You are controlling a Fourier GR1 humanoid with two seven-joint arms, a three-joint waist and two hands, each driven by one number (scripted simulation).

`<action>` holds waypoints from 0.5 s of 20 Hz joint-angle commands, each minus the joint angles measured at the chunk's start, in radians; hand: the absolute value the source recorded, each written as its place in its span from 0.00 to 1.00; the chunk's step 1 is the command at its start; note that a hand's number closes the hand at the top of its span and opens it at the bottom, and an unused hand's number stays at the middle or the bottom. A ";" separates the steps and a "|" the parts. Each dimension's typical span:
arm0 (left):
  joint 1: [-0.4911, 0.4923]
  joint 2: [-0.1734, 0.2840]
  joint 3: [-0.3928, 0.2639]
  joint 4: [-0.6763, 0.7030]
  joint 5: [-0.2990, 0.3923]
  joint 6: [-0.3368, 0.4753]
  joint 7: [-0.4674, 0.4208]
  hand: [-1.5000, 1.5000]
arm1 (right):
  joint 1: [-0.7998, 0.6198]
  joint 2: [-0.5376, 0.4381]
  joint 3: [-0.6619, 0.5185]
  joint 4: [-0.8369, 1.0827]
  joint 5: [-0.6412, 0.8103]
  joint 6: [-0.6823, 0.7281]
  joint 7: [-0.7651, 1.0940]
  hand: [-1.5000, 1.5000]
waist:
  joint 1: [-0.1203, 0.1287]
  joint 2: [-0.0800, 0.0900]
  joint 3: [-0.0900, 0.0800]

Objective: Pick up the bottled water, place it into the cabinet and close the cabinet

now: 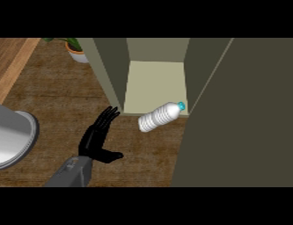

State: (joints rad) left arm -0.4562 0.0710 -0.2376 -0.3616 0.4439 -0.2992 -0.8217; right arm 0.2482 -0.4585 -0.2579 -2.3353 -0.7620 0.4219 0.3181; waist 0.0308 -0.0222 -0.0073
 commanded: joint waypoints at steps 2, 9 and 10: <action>0.074 0.099 0.010 -0.167 0.012 -0.040 -0.083 0.00 | 0.035 0.024 0.103 -0.175 0.030 -0.037 0.049 1.00 | 0.033 -0.018 0.009; 0.206 0.305 0.028 -0.356 0.012 -0.034 -0.060 0.00 | -0.014 0.033 0.287 -0.238 0.084 -0.130 0.105 1.00 | 0.036 -0.016 0.006; 0.216 0.298 0.022 -0.399 0.017 -0.030 -0.041 0.00 | -0.045 0.049 0.328 -0.226 0.106 -0.150 0.103 1.00 | 0.040 -0.013 0.006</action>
State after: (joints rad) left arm -0.3074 0.3035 -0.2155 -0.6573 0.4578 -0.2981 -0.8372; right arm 0.2103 -0.4231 -0.0095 -2.3453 -0.7560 0.3549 0.3560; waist 0.0639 -0.0362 -0.0003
